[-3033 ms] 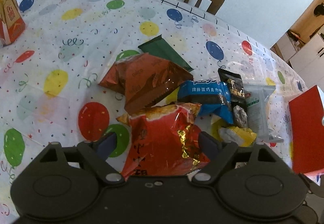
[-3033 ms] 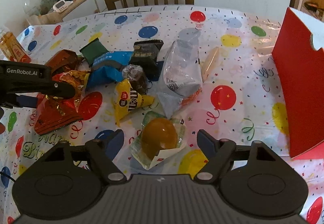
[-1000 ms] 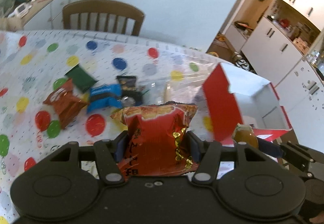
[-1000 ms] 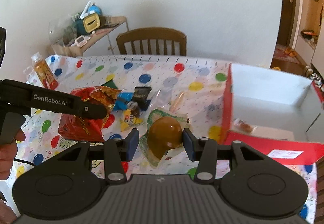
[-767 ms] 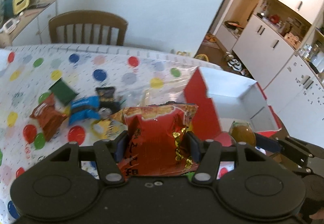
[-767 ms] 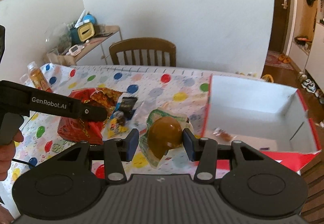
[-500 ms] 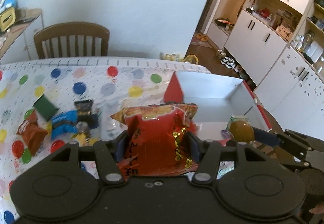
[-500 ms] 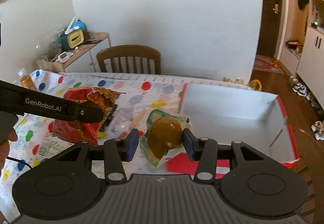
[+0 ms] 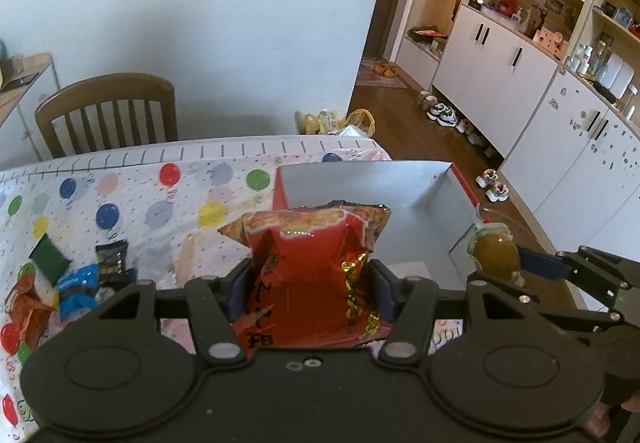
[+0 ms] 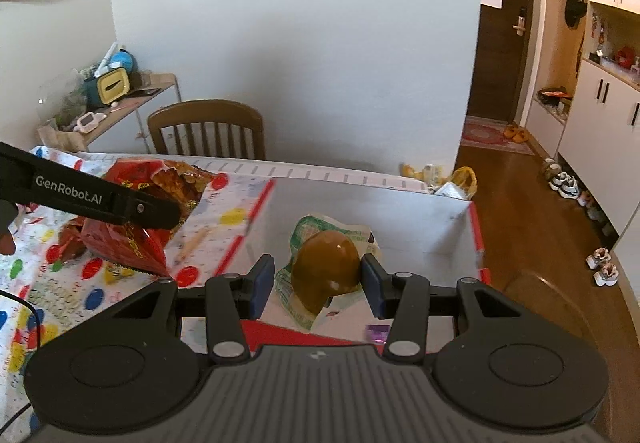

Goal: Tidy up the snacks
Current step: 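Lift both held snacks and carry them over the red box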

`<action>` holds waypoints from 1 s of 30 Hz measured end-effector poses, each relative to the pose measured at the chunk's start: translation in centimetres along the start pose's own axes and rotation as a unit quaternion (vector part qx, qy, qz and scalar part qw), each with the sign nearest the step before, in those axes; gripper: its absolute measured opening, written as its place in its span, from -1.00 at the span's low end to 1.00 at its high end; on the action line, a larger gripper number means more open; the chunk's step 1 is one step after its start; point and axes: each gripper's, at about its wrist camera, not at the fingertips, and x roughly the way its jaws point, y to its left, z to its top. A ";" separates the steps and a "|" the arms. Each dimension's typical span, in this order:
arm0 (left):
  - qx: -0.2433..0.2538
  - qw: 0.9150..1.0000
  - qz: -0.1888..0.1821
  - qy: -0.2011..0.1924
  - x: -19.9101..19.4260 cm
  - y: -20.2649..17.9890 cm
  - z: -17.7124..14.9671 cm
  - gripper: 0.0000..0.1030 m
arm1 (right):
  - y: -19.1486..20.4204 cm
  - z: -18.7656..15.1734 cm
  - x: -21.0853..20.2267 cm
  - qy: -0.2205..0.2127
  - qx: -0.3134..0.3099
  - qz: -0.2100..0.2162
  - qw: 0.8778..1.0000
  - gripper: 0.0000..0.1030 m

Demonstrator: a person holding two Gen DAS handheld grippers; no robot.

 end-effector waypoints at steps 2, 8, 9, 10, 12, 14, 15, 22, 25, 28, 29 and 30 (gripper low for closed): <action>0.008 1.000 0.002 0.001 0.7 -0.9 0.5 0.14 | -1.0 0.0 0.4 0.002 0.003 -0.003 1.000 -0.10; 0.021 1.000 0.008 0.010 3.1 -3.1 1.7 0.14 | -3.5 -0.3 1.9 0.015 0.005 -0.009 1.000 -0.10; 0.023 1.000 0.010 0.012 3.7 -3.4 1.9 0.14 | -3.9 -0.4 2.2 0.017 0.005 -0.010 1.000 -0.10; 0.024 1.000 0.012 0.014 4.1 -3.8 2.1 0.14 | -4.3 -0.4 2.5 0.020 0.005 -0.011 1.000 -0.10; 0.027 0.999 0.015 0.017 5.2 -4.4 2.5 0.14 | -5.2 -0.6 3.2 0.028 0.005 -0.013 1.000 -0.10; 0.029 0.999 0.018 0.023 6.3 -4.9 2.8 0.14 | -5.9 -0.8 4.1 0.038 0.005 -0.013 0.999 -0.10; 0.030 0.999 0.020 0.028 7.0 -5.1 3.0 0.14 | -6.2 -0.8 4.5 0.042 0.004 -0.014 0.999 -0.10; 0.047 0.997 0.025 0.058 12.0 -6.5 3.8 0.14 | -7.2 -0.4 7.7 0.063 -0.018 -0.013 0.998 -0.10; 0.052 0.996 0.025 0.065 13.9 -7.1 3.9 0.14 | -7.4 -0.5 9.5 0.078 -0.018 -0.013 0.997 -0.10; 0.055 0.995 0.026 0.074 15.7 -7.7 3.9 0.14 | -7.3 -0.7 11.1 0.095 -0.020 -0.006 0.995 -0.10; 0.055 0.995 0.026 0.077 16.2 -7.8 3.9 0.14 | -7.2 -0.8 11.6 0.100 -0.023 -0.004 0.995 -0.10; 0.055 0.995 0.026 0.081 16.8 -7.9 3.9 0.14 | -7.2 -1.0 12.0 0.106 -0.026 -0.002 0.994 -0.10</action>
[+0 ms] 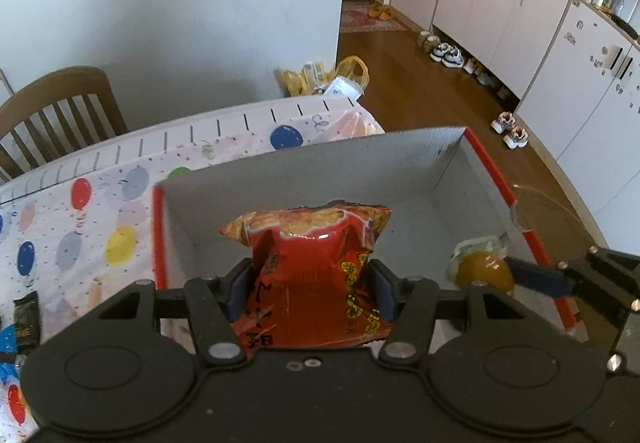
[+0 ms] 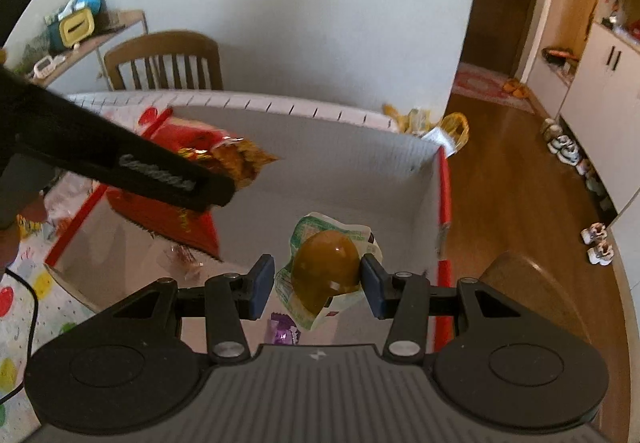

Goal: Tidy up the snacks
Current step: 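Lift both held snacks and carry them over the red box, then open both tools to release the chip bag and chocolate egg into the box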

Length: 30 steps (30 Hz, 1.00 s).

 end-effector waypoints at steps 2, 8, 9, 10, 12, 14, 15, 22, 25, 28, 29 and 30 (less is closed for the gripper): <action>0.001 1.000 0.002 0.007 1.0 -0.2 0.2 0.14 | 0.2 -0.2 0.9 0.015 -0.004 0.005 1.000 -0.10; 0.017 0.999 0.004 0.027 3.6 -0.7 0.3 0.14 | 0.8 -0.6 2.9 0.039 -0.015 0.016 0.999 -0.10; 0.017 0.999 0.004 0.032 4.1 -0.7 0.3 0.14 | 0.8 -0.6 3.1 0.042 -0.017 0.016 0.999 -0.10; 0.017 0.999 0.004 0.036 4.4 -0.7 0.2 0.14 | 0.8 -0.6 3.4 0.045 -0.018 0.017 0.999 -0.10; 0.019 0.999 0.004 0.046 5.2 -0.6 0.1 0.14 | 0.9 -0.6 3.7 0.051 -0.018 0.021 0.998 -0.10; 0.020 0.998 0.003 0.057 6.0 -0.6 -0.1 0.14 | 0.9 -0.7 4.0 0.055 -0.016 0.022 0.998 -0.10; 0.021 0.998 0.002 0.061 6.3 -0.5 -0.2 0.14 | 0.8 -0.6 4.2 0.058 -0.015 0.023 0.998 -0.10; 0.023 0.996 -0.001 0.088 8.1 -0.2 -0.7 0.15 | 0.5 -0.1 5.2 0.076 -0.005 0.027 0.997 -0.07; 0.019 0.996 -0.001 0.090 8.2 0.0 -0.9 0.20 | 0.4 -0.1 5.4 0.080 0.001 0.033 0.996 -0.07; 0.016 0.996 0.000 0.088 8.2 0.1 -0.9 0.21 | 0.1 0.0 5.1 0.072 0.004 0.038 0.997 -0.06; 0.015 0.996 0.002 0.087 8.2 0.1 -0.9 0.22 | 0.0 0.0 5.0 0.070 0.004 0.039 0.997 0.03; 0.014 0.996 0.002 0.086 8.1 0.2 -1.0 0.23 | -0.1 -0.4 4.6 0.067 0.004 0.038 0.997 0.20</action>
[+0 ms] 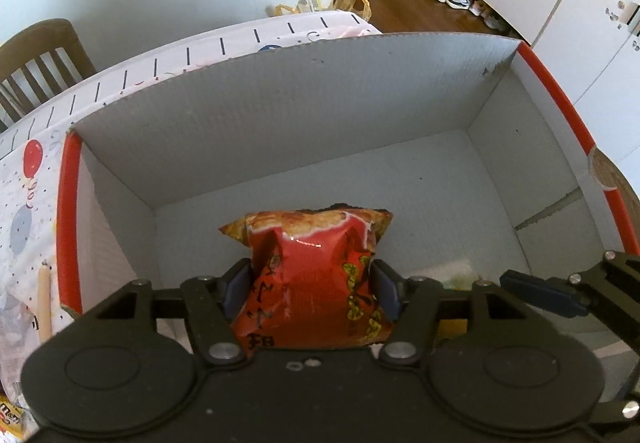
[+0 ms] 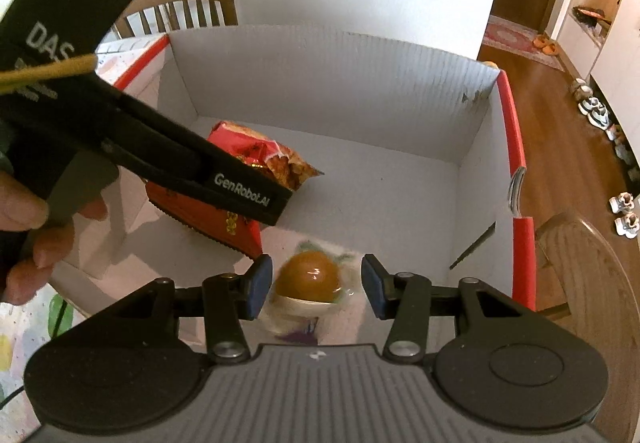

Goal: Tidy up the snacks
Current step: 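Open both tools to release the chip bag and chocolate egg into the box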

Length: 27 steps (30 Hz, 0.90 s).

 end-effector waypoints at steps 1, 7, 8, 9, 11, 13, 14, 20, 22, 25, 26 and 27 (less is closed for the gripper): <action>0.000 1.000 0.001 -0.001 -0.1 0.0 0.0 0.23 | 0.0 -0.1 -0.2 -0.004 0.000 -0.003 1.000 0.23; 0.001 1.000 0.005 -0.018 -1.3 -0.2 0.0 0.51 | -0.7 -0.5 -1.1 -0.010 0.014 0.001 1.000 0.23; 0.003 1.000 0.003 -0.021 -1.7 -0.3 -0.1 0.52 | -0.7 -0.6 -1.4 -0.013 0.014 0.000 1.000 0.23; 0.004 1.000 0.003 -0.023 -1.9 -0.4 -0.1 0.52 | -0.6 -0.6 -1.7 -0.015 0.014 -0.002 1.000 0.23; 0.005 1.000 0.004 -0.028 -2.5 -0.5 -0.2 0.53 | -0.6 -0.8 -2.2 -0.021 0.013 -0.002 1.000 0.24; 0.003 0.999 0.001 -0.034 -3.1 -0.5 -0.3 0.59 | -0.8 -0.5 -2.8 -0.027 0.014 -0.002 1.000 0.24; 0.002 0.999 0.001 -0.038 -3.5 -0.5 -0.3 0.60 | -0.8 -0.5 -3.0 -0.029 0.015 -0.003 0.999 0.24; 0.004 0.998 0.001 -0.064 -6.3 -0.5 -0.9 0.61 | -0.7 -0.9 -5.0 -0.043 0.019 -0.004 0.999 0.24; 0.005 0.997 0.002 -0.075 -7.1 -0.4 -1.0 0.62 | -0.6 -1.1 -5.7 -0.047 0.021 -0.003 0.999 0.24; 0.008 0.996 0.003 -0.088 -8.5 -0.2 -1.4 0.62 | -0.3 -1.3 -6.7 -0.055 0.022 0.000 0.998 0.24; 0.009 0.996 0.003 -0.092 -9.0 -0.2 -1.6 0.62 | -0.2 -1.3 -7.0 -0.057 0.021 -0.001 0.998 0.24; 0.010 0.995 0.003 -0.096 -9.5 0.0 -1.7 0.62 | 0.0 -1.4 -7.4 -0.060 0.021 0.000 0.998 0.24</action>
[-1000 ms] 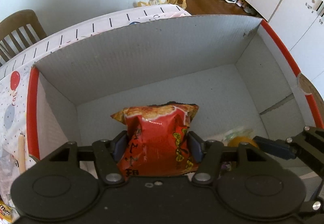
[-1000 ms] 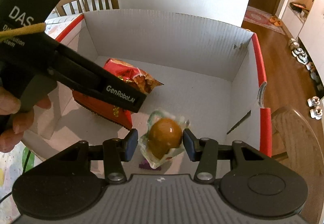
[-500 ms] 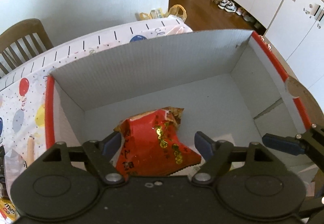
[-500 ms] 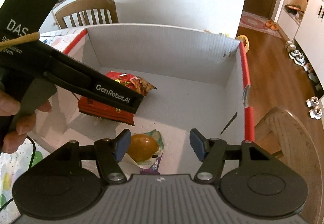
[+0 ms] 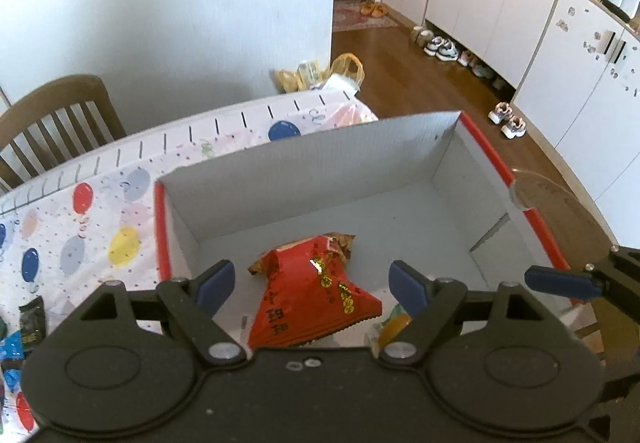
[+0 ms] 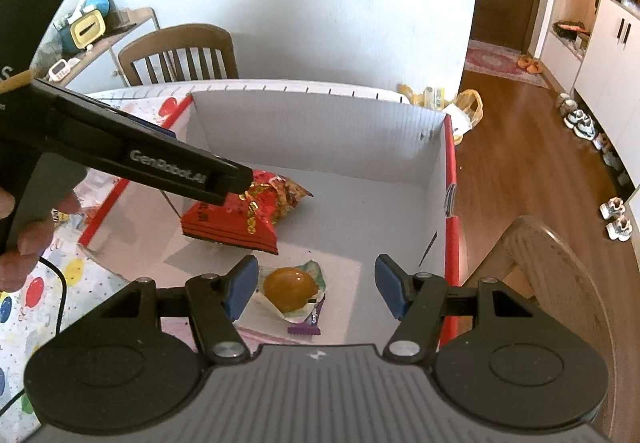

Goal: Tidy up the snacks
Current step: 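Open both tools to release the chip bag and chocolate egg into the box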

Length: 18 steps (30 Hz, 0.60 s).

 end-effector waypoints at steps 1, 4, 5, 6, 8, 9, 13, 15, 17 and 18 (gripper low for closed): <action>0.001 1.000 0.000 -0.003 -0.5 0.1 -0.1 0.62 | 0.2 0.0 -0.4 -0.003 0.001 0.002 1.000 0.24; -0.002 1.000 -0.001 -0.011 -1.8 0.7 -0.5 0.62 | 0.8 0.0 -1.6 -0.013 0.001 0.006 1.000 0.25; -0.005 1.000 -0.002 -0.014 -2.2 0.9 -0.7 0.62 | 1.0 -0.1 -1.9 -0.017 0.001 0.007 1.000 0.25; -0.007 1.000 -0.003 -0.016 -2.6 1.2 -0.8 0.62 | 1.2 -0.1 -2.2 -0.019 0.002 0.008 1.000 0.25; -0.010 1.000 -0.004 -0.021 -3.5 1.5 -1.2 0.62 | 1.6 -0.1 -2.7 -0.024 0.001 0.010 1.000 0.25; -0.011 1.000 -0.005 -0.024 -4.0 1.7 -1.4 0.62 | 1.9 -0.1 -3.0 -0.026 0.001 0.011 1.000 0.25; -0.019 0.999 -0.007 -0.038 -5.9 2.6 -2.2 0.62 | 3.4 0.0 -4.1 -0.037 -0.003 0.018 0.999 0.28; -0.022 0.999 -0.008 -0.045 -6.9 3.1 -2.6 0.62 | 4.2 0.1 -4.8 -0.045 -0.006 0.020 0.999 0.36; -0.025 0.998 -0.007 -0.051 -7.9 3.6 -3.0 0.63 | 5.1 0.3 -5.5 -0.054 -0.010 0.024 0.998 0.36; -0.028 0.998 -0.005 -0.053 -8.3 4.0 -3.3 0.63 | 5.6 0.4 -5.7 -0.058 -0.012 0.026 0.998 0.37</action>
